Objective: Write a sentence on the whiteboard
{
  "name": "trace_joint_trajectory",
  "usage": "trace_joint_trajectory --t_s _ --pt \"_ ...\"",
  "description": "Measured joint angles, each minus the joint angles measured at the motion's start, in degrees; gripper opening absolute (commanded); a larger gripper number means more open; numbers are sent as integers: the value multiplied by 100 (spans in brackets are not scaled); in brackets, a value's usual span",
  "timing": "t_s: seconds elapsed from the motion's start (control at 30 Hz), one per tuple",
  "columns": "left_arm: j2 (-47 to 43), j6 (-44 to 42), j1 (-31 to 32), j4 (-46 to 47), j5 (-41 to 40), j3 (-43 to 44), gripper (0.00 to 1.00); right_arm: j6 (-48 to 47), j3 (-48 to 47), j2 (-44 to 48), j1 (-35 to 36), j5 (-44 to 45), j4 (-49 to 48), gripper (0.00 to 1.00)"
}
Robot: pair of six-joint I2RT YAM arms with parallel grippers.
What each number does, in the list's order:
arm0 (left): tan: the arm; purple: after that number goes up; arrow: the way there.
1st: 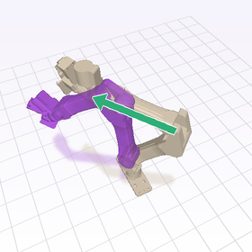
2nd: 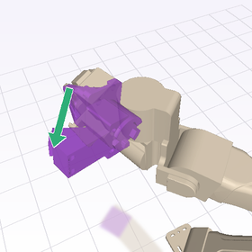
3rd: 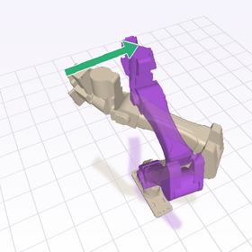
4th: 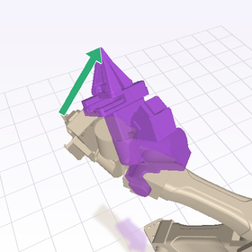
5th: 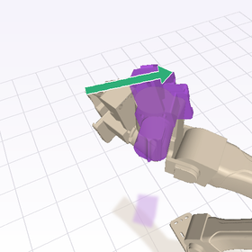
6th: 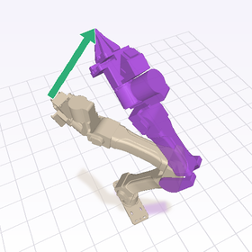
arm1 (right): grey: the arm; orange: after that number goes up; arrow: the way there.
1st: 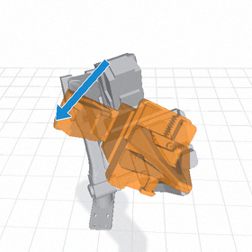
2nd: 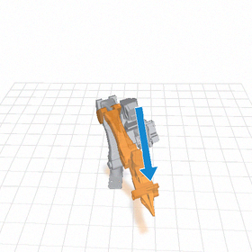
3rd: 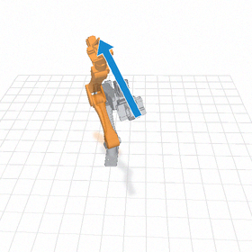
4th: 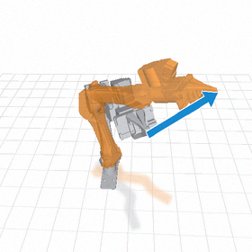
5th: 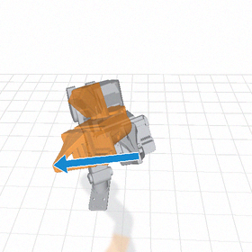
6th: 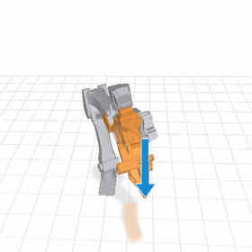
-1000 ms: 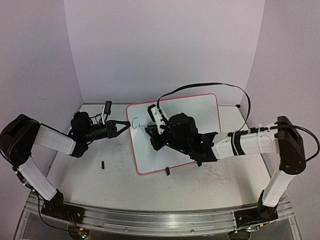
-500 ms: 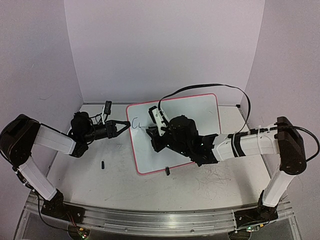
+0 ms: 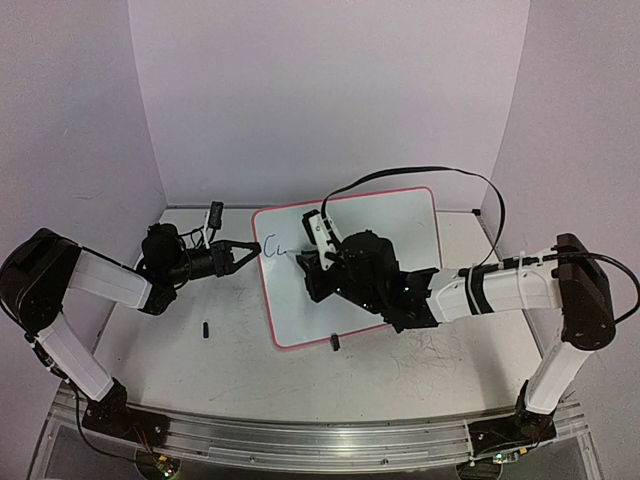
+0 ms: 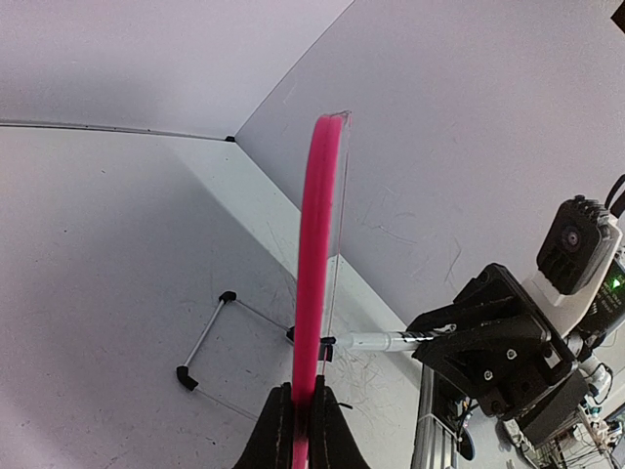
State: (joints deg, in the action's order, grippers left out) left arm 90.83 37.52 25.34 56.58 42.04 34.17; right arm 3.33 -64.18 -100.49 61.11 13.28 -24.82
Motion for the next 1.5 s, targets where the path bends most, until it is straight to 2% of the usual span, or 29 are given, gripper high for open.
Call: trace_joint_trajectory --t_s 1.5 --pt "0 0 0 -1 -4 0 0 32 -236 -134 -107 -233 -102 0"
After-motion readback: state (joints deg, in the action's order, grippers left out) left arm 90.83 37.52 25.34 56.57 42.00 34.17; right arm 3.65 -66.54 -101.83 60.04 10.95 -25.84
